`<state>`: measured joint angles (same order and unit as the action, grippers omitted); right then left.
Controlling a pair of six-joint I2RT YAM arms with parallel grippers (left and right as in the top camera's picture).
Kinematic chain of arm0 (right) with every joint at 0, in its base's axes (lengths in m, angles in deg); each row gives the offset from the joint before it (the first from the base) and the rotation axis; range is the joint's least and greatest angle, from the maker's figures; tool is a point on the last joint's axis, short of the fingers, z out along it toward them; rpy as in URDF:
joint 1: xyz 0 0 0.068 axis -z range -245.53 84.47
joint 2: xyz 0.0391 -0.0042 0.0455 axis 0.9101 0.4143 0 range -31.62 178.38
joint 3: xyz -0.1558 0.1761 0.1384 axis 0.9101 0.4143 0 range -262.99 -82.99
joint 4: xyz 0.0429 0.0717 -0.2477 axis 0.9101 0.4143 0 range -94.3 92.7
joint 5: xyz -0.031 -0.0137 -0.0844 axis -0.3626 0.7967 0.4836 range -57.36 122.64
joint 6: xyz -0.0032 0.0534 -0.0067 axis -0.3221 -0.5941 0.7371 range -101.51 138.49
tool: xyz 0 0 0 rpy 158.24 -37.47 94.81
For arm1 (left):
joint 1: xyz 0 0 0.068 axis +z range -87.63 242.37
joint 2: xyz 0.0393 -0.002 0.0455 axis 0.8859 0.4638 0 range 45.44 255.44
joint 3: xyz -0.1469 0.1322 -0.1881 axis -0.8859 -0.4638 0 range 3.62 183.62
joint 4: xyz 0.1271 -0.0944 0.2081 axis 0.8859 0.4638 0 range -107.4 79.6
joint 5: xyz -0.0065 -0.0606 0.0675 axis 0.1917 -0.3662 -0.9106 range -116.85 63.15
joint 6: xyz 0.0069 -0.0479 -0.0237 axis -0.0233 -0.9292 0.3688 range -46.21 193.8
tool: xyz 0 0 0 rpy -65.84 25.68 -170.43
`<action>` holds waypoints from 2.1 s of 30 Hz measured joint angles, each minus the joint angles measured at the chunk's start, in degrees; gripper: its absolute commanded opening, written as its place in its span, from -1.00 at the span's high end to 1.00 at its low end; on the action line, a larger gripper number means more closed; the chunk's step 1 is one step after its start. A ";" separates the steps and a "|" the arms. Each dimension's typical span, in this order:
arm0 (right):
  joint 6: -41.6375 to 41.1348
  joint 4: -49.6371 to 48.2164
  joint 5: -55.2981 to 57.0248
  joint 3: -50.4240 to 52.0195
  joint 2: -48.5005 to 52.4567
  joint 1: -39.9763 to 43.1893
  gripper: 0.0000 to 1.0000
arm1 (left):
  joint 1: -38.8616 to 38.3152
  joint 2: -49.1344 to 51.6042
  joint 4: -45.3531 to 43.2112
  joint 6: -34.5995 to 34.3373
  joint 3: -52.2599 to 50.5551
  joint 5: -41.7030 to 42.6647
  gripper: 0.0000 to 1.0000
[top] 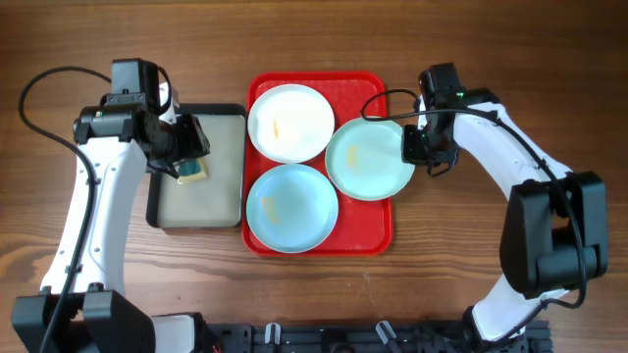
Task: Clean dirty plates on tray and stack at the side
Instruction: 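Move left gripper to the sponge and right gripper to the upper-right blue plate rim, then grasp the green sponge with the left gripper and lift it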
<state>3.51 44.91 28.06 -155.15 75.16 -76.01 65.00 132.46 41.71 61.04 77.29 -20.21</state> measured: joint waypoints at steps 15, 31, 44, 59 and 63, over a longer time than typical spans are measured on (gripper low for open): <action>0.00 0.04 -0.07 0.02 0.00 0.02 0.91 | 0.00 1.70 -17.77 0.00 -12.31 -10.86 -0.05; 0.00 0.42 -0.07 0.02 0.00 0.00 0.91 | 0.00 12.87 -24.46 2.60 -12.37 -13.11 0.08; 0.00 0.42 -0.07 0.02 0.00 0.00 0.91 | 0.00 16.65 -26.60 3.37 -13.49 -14.14 0.92; 0.00 0.37 -0.07 0.02 0.00 0.02 0.91 | -0.39 -20.98 -17.94 8.96 -13.51 -7.02 0.92; 0.00 0.39 -0.07 0.02 0.00 0.02 0.91 | -0.39 -21.57 -14.49 10.58 -13.90 -4.13 0.92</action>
<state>3.51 45.30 27.99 -155.13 75.16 -75.98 64.61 110.89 27.22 71.62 63.39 -24.34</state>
